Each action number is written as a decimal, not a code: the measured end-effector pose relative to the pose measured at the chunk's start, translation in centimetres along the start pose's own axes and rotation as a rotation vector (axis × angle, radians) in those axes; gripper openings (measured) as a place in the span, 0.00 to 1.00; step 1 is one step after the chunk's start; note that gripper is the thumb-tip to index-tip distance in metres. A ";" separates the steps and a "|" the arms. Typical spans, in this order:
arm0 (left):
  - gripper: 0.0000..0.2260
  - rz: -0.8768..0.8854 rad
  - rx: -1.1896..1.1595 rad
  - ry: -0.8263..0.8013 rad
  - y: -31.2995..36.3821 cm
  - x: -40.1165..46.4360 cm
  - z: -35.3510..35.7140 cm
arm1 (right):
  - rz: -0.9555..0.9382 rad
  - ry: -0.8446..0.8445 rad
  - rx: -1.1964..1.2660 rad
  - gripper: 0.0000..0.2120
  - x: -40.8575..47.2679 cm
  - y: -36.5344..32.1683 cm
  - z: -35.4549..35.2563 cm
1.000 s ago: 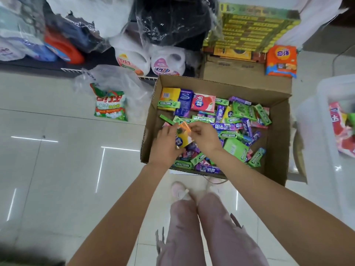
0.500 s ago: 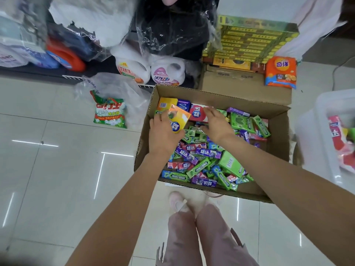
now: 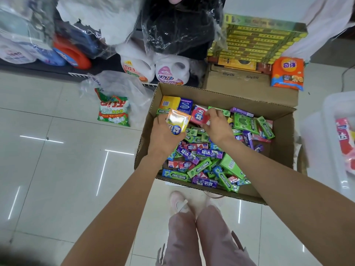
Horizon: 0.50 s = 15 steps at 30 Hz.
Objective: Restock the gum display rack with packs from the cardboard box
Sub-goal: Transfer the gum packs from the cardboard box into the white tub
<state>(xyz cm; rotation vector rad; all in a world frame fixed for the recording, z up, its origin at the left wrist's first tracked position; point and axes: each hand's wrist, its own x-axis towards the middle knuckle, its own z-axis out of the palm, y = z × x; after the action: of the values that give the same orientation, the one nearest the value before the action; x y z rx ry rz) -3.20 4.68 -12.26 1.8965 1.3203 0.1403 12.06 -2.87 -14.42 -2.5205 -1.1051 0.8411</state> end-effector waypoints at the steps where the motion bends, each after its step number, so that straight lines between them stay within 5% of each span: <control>1: 0.29 -0.025 -0.045 -0.004 0.1 -0.1 0.0 | 0.028 -0.003 0.009 0.19 0.1 0.0 0.0; 4: 0.26 -0.132 -0.240 -0.057 0.3 -0.3 -0.2 | 0.116 0.022 -0.002 0.27 0.3 -0.2 -0.6; 10: 0.20 -0.247 -0.543 -0.084 0.6 -0.9 -0.4 | 0.067 0.083 0.119 0.09 -0.4 -0.9 -1.8; 15: 0.14 -0.270 -0.674 -0.086 1.4 -2.5 -1.2 | 0.095 0.158 0.319 0.08 -3.3 -1.1 -3.3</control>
<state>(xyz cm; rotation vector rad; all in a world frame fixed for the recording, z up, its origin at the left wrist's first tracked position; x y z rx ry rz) -3.90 3.08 -9.71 1.1393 1.2527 0.3168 11.62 -4.56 -9.96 -2.3383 -0.7416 0.7579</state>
